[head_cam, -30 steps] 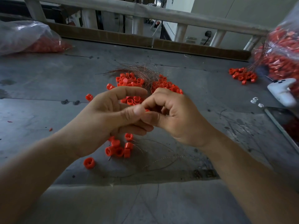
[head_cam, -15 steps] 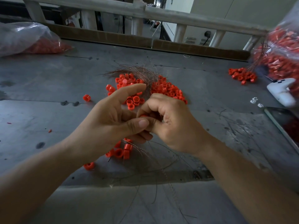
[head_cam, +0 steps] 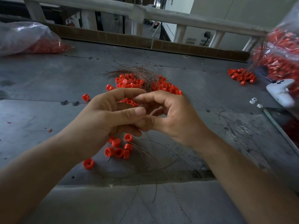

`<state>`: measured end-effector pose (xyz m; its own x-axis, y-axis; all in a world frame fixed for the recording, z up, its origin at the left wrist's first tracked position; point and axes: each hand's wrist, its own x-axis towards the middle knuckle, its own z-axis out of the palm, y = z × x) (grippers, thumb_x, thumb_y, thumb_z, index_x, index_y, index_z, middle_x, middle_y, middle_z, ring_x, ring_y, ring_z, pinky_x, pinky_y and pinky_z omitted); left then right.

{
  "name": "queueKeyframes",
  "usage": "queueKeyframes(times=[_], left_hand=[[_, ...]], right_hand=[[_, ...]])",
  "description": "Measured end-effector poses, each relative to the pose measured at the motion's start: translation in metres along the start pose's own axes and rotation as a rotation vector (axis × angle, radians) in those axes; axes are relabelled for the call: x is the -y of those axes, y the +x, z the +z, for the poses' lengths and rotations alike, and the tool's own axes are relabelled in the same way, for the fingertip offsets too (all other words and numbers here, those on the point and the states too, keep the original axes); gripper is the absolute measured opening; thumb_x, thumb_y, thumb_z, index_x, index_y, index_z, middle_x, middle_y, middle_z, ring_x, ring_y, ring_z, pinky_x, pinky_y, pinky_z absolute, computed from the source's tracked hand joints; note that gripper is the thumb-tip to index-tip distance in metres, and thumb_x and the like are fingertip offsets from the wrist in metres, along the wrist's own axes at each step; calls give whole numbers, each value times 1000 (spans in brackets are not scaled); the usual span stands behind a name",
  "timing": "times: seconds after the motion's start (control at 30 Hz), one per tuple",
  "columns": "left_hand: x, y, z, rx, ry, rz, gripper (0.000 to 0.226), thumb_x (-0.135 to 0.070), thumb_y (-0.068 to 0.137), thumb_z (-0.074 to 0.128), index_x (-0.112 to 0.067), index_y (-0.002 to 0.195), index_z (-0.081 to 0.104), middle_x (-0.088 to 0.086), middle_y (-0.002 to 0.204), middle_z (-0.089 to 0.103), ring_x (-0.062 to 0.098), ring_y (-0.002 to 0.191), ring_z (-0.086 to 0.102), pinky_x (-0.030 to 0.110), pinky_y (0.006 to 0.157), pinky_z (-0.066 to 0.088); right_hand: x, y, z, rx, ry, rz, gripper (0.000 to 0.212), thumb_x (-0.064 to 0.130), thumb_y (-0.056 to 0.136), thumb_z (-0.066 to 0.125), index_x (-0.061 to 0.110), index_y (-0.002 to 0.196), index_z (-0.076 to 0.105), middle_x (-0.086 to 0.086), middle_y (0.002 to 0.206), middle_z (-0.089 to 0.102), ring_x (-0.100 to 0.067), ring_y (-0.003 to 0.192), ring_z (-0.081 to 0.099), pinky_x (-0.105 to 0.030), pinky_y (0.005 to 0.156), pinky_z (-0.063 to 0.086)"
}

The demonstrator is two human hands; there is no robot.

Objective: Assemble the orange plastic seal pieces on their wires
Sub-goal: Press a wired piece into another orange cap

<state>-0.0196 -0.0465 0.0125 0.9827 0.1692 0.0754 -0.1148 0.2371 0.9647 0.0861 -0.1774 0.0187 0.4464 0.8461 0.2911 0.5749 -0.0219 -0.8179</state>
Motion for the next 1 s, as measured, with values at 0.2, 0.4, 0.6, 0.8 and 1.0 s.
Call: queueKeyframes(times=[0.2,0.4,0.6,0.8,1.0], left_hand=[[-3,2,-9,-6,-112,83,39,-23,58,76,-20,96,73,9,82,72,14,65,68,21,54,53],[-4,3,-12,-82,-118,112,31,-12,58,70,-17,88,74,8,77,72,15,64,68,19,54,52],[-6,4,-13,-164,119,60,31,8,48,71,-16,69,74,4,65,68,14,55,66,15,46,49],[-9,4,-17,-195,392,36,26,1,53,71,-20,68,73,5,64,67,17,58,68,18,46,50],[-3,5,-17,-205,623,-48,35,6,66,67,-28,71,72,6,61,67,13,56,62,19,53,49]], right_hand=[[0,-1,0,94,175,56,24,32,68,62,28,92,62,12,79,65,-1,77,64,-16,72,50],[0,0,-10,19,57,10,16,10,80,65,26,81,64,19,62,60,5,61,56,-8,56,43],[0,-2,-15,15,-269,-108,6,7,81,65,11,83,69,24,73,53,15,72,53,-2,67,38],[-3,-2,-11,80,-356,-67,3,9,82,66,10,81,69,23,68,49,14,67,51,-4,64,38],[-9,-1,-3,210,-437,-4,6,14,82,66,12,86,70,21,71,46,6,68,48,-3,66,37]])
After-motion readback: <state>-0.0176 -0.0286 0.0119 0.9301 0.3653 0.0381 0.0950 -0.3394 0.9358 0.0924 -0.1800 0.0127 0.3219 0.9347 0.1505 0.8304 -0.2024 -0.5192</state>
